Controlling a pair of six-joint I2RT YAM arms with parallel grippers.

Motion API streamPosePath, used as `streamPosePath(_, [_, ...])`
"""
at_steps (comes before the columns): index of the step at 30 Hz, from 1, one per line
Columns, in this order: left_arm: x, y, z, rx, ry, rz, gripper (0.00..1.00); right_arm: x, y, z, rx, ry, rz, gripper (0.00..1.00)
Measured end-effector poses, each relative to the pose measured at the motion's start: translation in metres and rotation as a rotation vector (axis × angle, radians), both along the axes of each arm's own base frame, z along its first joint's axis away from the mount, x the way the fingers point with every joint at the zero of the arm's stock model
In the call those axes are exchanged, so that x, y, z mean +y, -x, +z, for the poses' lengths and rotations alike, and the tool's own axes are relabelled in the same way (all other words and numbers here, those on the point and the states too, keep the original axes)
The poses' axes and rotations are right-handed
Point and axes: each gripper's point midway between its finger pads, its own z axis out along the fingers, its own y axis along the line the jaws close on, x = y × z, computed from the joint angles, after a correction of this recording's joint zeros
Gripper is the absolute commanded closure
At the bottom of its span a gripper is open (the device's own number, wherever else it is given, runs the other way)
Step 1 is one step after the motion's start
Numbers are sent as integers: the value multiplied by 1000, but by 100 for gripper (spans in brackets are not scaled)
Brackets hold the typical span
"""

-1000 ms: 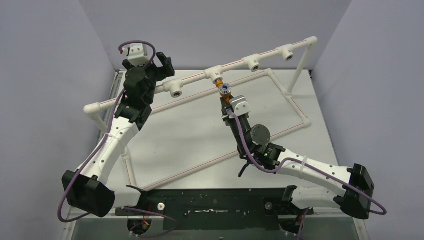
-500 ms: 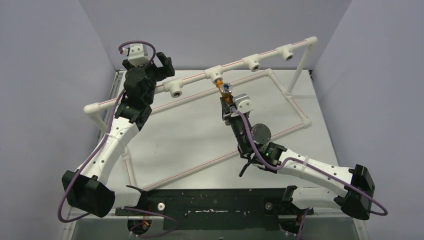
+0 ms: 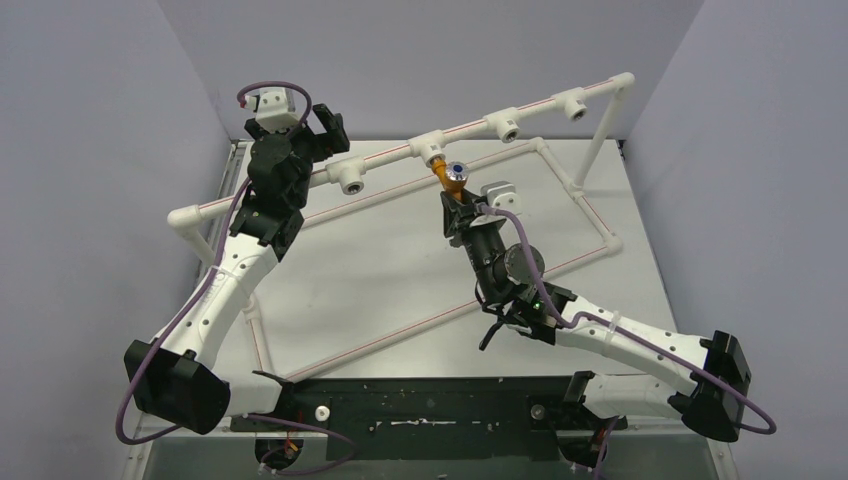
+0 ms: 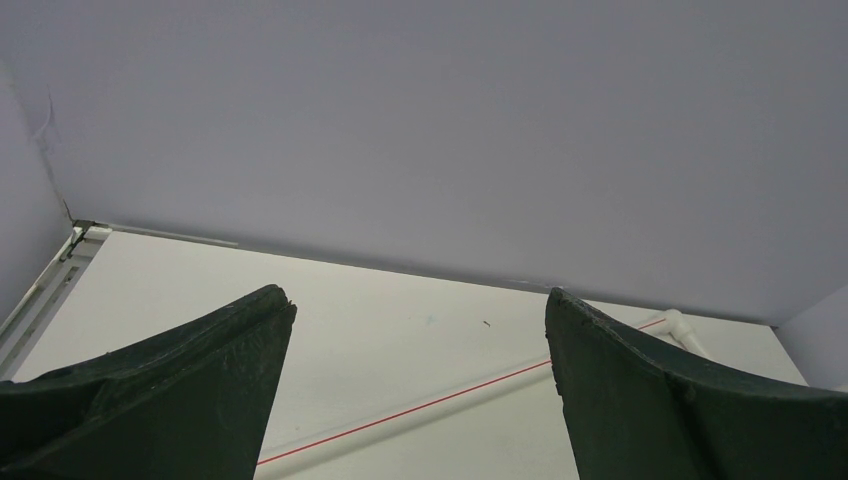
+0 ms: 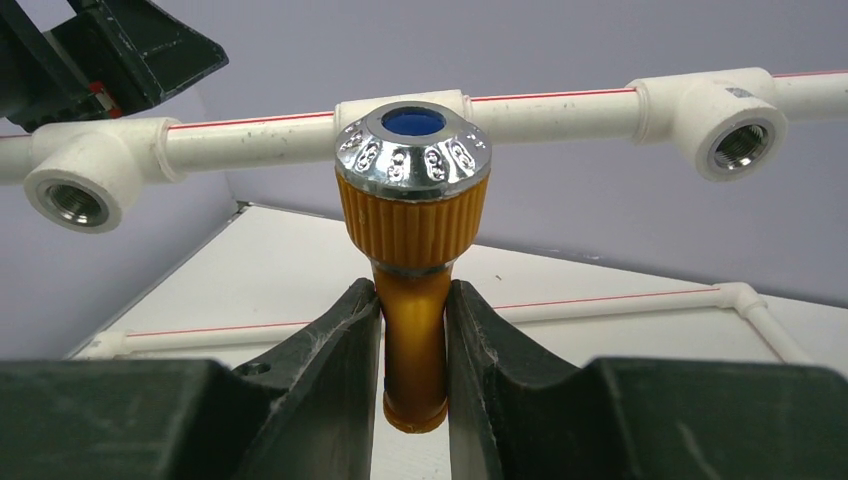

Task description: Install the water faucets

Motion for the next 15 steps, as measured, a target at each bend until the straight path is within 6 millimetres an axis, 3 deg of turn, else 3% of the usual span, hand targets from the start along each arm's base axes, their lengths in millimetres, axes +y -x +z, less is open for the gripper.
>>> streamPosePath(15, [0, 0, 1, -4, 1, 0, 5, 1, -1, -2, 95, -230, 15, 100])
